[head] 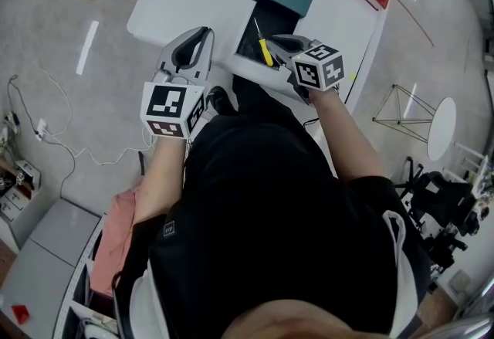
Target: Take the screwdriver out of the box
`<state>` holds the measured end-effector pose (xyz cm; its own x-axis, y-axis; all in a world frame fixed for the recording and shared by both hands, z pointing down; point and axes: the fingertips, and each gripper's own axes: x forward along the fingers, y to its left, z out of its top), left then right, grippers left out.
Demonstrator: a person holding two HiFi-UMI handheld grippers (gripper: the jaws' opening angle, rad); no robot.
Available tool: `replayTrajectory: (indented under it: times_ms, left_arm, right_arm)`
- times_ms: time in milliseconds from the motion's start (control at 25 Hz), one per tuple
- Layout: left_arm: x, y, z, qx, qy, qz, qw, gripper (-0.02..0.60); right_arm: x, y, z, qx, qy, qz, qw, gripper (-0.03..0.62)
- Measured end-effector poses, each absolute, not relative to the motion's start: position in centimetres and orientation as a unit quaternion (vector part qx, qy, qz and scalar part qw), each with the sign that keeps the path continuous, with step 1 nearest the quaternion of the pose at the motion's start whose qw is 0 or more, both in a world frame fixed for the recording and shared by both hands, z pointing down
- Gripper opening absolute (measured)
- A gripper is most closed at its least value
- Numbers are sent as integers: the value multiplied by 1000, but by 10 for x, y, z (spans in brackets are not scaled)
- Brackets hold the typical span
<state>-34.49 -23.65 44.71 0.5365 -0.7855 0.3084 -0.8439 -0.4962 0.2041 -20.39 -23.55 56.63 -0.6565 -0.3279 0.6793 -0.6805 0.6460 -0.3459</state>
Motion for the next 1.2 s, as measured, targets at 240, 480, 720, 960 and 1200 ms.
replayTrajectory:
  times_ms: [240,480,720,960,1200]
  left_arm:
    - [-340,-247,461,859,-468,96,182,20]
    - [-334,-257,466,862,-460,98,188,20]
    - [-336,-268,468,860,-464,90,193,20]
    - [-346,-271,469,852,-477,78,200,20]
    - [-349,-270,471,850,-480,76,204,20]
  right_arm:
    - [-206,-235,586,283,-846,315,323,70]
    - [-205,-239,603,276,-831,322,360,118]
    - [-206,-233,619,230,-816,307,432,160]
    - [-204,-240,629,218,-804,272,481,160]
    - [-204,-242,640,200,-791,246,522,160]
